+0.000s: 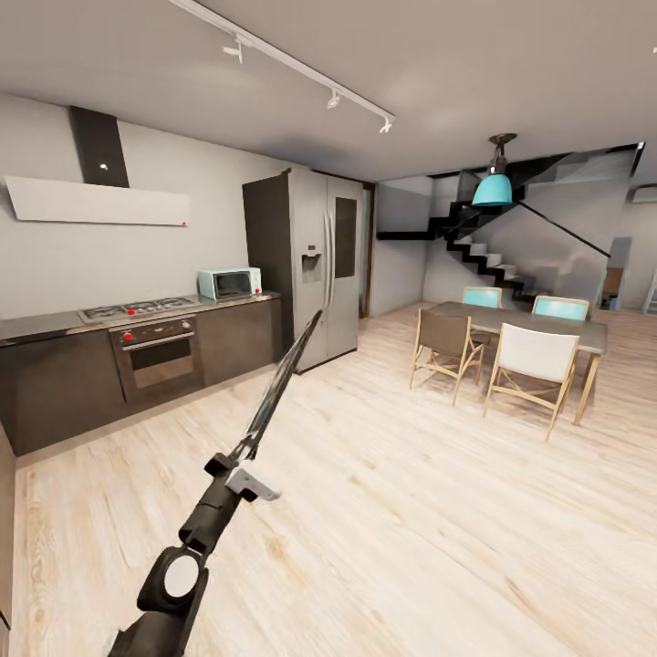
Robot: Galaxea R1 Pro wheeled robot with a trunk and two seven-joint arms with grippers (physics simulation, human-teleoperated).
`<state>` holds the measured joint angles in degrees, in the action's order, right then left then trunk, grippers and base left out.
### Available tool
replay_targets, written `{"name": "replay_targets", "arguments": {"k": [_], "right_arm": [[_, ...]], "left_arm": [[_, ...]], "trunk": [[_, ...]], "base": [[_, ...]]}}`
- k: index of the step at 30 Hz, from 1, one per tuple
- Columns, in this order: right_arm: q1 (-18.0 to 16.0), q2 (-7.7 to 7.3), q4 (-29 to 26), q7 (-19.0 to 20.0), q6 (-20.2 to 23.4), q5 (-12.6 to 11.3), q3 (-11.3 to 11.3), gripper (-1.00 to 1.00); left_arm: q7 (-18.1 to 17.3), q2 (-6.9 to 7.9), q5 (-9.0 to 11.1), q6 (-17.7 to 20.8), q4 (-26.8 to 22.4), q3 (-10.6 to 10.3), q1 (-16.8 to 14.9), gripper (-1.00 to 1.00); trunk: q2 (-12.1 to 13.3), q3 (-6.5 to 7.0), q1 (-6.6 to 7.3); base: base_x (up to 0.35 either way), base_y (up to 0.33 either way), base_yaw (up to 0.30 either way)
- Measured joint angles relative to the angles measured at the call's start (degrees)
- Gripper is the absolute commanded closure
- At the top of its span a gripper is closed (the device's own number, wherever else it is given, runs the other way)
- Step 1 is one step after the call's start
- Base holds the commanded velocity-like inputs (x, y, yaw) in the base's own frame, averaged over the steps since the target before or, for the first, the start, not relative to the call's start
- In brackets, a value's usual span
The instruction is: Pick up the poster from the kitchen countertop and hang it on one of the wall nails in the kitchen.
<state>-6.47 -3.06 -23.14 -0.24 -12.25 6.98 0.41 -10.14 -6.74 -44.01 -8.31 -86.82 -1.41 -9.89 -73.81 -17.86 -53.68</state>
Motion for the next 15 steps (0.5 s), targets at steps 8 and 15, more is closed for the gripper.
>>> {"name": "replay_targets", "arguments": {"k": [8,15], "right_arm": [[0.0,-0.06,-0.1,0.0,0.0,-0.1,-0.1,-1.00],[0.0,-0.09,-0.2,0.0,0.0,-0.1,-0.2,-1.00]], "left_arm": [[-13.8,0.37,8.9,7.5,0.5,7.4,-5.7,1.00],[-23.6,2.44,15.3,13.7,0.6,9.4,-9.0,1.00]], "trunk": [[0.0,0.00,0.00],[0.0,0.00,0.00]], "base": [[0.000,0.000,0.000],[0.000,0.000,0.000]]}}
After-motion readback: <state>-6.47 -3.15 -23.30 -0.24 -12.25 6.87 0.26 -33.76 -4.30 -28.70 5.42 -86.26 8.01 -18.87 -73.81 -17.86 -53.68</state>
